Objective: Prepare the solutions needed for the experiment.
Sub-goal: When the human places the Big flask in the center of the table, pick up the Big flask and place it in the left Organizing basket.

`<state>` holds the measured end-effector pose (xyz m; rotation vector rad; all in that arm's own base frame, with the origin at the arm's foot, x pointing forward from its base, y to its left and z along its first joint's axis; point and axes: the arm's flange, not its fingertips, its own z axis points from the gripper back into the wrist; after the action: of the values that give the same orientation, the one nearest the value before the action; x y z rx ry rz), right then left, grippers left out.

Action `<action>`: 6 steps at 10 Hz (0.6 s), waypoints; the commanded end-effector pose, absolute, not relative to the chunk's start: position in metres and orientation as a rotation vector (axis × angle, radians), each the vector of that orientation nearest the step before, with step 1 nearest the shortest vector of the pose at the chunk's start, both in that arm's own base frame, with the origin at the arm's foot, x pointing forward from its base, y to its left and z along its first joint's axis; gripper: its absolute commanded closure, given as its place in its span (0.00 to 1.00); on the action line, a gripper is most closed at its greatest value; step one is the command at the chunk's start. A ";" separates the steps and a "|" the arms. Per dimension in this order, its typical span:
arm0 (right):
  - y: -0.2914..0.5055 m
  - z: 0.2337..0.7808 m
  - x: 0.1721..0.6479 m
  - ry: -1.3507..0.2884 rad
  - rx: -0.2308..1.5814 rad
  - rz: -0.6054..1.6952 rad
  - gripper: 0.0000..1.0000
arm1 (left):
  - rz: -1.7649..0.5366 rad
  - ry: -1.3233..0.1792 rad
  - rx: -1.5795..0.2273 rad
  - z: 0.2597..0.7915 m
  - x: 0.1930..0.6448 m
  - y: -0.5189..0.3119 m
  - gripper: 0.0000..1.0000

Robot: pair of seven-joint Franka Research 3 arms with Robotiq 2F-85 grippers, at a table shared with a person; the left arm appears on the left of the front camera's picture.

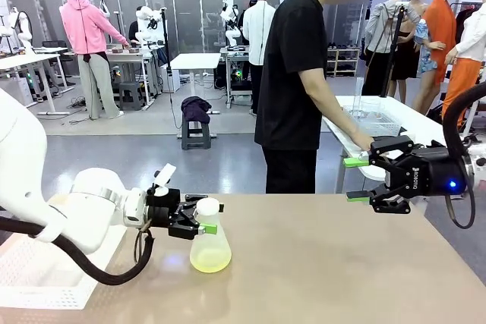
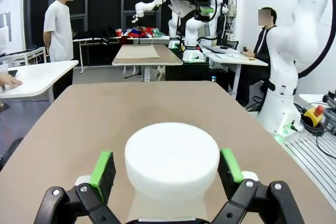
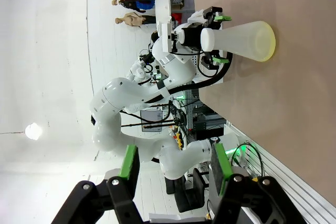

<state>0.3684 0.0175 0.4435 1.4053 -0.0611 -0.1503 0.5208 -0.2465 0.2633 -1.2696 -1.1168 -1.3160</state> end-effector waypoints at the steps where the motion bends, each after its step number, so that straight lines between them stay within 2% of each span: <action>1: 0.018 0.445 0.369 -0.063 1.418 -0.152 0.30 | -1.340 -1.086 -1.321 0.263 0.530 -0.252 0.00; 2: 0.018 0.445 0.369 -0.063 1.418 -0.152 0.30 | -1.333 -1.079 -1.313 0.263 0.529 -0.251 0.00; 3: 0.018 0.445 0.369 -0.063 1.418 -0.152 0.30 | -1.321 -1.073 -1.309 0.263 0.529 -0.249 0.17; 4: 0.018 0.445 0.369 -0.063 1.418 -0.152 0.30 | -1.319 -1.067 -1.314 0.263 0.529 -0.248 0.17; 5: 0.018 0.445 0.369 -0.063 1.418 -0.152 0.30 | -1.317 -1.055 -1.315 0.263 0.528 -0.249 0.34; 6: 0.018 0.445 0.369 -0.063 1.418 -0.152 0.30 | -1.312 -1.054 -1.322 0.263 0.528 -0.248 0.20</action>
<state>0.3684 0.0174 0.4435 1.4053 -0.0613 -0.1505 0.5237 -0.2489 0.2616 -1.2928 -1.0875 -1.2961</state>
